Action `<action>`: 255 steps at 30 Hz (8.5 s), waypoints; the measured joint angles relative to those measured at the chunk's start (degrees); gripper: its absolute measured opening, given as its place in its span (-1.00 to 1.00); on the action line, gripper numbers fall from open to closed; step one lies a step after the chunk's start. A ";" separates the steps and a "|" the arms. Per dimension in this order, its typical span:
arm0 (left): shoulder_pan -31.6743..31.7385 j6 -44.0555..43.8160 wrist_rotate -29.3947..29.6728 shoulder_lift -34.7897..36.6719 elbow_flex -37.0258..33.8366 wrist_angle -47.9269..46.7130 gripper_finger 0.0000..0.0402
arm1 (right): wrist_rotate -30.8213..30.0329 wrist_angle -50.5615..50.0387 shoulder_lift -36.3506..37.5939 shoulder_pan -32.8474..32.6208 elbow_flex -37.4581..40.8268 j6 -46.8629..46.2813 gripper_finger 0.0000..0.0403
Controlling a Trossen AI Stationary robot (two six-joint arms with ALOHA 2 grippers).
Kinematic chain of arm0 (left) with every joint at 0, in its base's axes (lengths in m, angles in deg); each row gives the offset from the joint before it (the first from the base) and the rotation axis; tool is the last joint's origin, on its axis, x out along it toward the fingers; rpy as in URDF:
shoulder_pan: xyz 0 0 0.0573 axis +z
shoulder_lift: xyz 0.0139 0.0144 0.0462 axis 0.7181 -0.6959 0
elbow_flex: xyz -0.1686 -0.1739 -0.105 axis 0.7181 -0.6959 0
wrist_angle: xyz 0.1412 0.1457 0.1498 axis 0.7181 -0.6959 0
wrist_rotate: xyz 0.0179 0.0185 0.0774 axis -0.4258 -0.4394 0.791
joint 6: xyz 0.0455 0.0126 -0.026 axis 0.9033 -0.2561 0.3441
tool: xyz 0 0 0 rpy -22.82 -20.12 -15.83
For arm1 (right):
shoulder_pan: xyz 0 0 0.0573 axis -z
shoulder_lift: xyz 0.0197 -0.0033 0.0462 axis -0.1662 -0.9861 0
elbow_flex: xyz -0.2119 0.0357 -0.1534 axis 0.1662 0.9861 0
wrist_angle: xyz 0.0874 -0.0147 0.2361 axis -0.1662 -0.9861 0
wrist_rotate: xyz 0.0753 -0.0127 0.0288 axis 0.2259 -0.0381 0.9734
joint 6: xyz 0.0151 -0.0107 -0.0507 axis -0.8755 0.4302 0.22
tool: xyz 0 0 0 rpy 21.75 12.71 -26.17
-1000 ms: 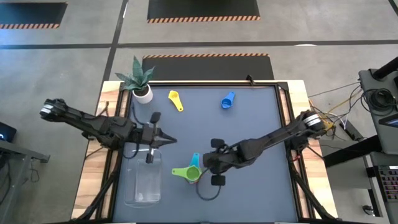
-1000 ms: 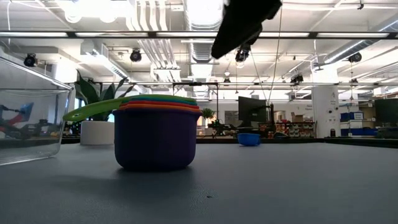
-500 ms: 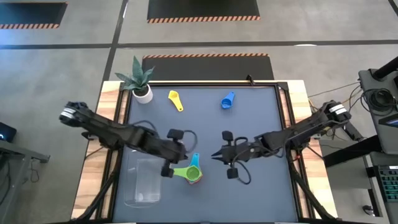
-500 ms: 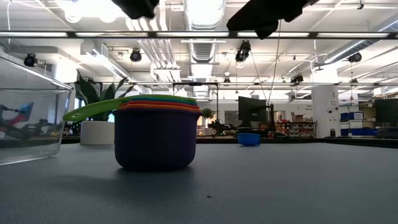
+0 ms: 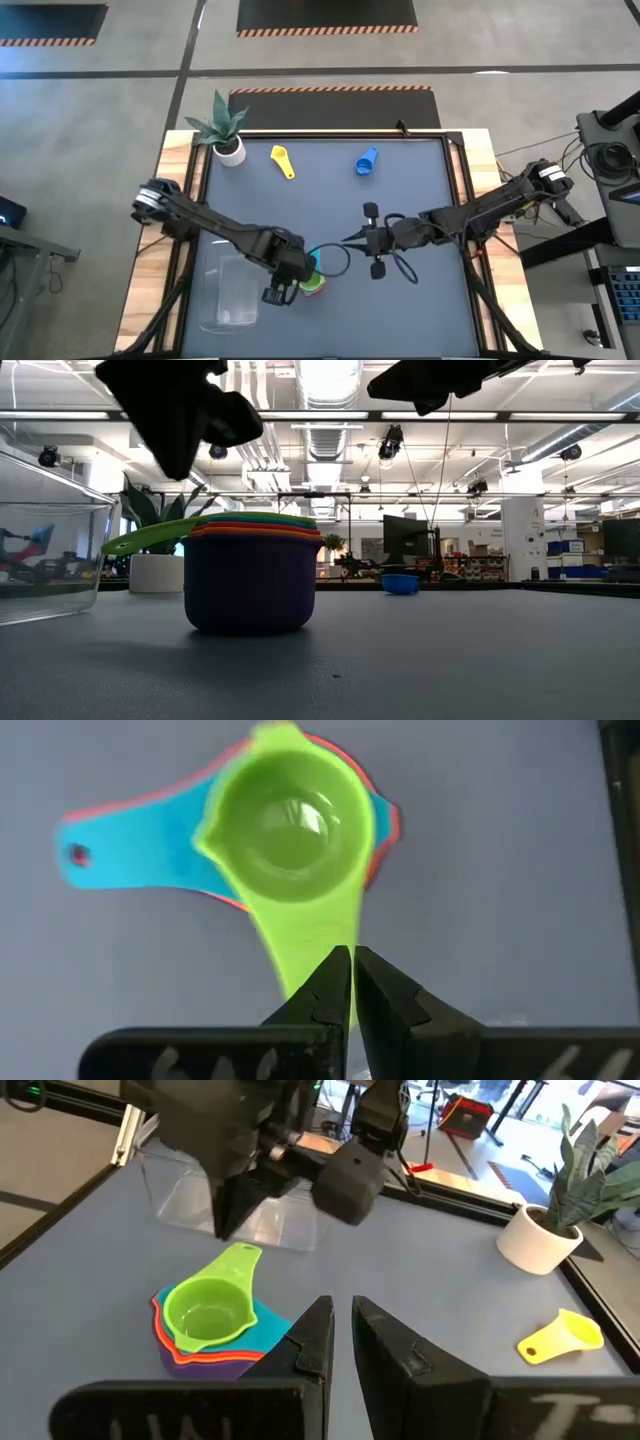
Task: Nest measuring cups in basket
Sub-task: Stack the green measuring cup on top of the light blue measuring cup, then stack the blue measuring cup on top of the green measuring cup
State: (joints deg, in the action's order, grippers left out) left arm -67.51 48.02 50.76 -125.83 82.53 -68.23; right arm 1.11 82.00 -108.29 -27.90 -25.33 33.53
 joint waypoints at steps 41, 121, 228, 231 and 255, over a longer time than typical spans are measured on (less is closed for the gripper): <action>-0.13 0.48 9.44 -6.63 1.90 -3.62 -1.00 | 0.02 -0.37 0.41 0.00 -0.74 1.42 -0.86; 0.55 8.09 24.08 -3.71 -3.92 9.19 -1.00 | -0.02 -0.86 0.41 -0.01 -0.68 0.96 -0.86; 0.33 2.43 26.98 9.45 -29.03 39.06 -1.00 | 9.55 -12.70 -29.23 5.99 -16.02 -12.48 -0.86; 0.29 2.44 27.00 11.10 -29.03 38.29 -1.00 | 9.29 -15.44 -27.26 5.99 -16.02 -12.48 -0.86; -0.29 33.82 34.53 39.82 -41.38 63.55 -1.00 | -0.27 -34.89 -5.81 16.42 -16.03 -18.62 -0.86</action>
State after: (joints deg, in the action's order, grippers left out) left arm -67.80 81.84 85.29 -86.01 41.15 -4.68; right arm 0.85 47.11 -114.11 -11.48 -41.37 14.91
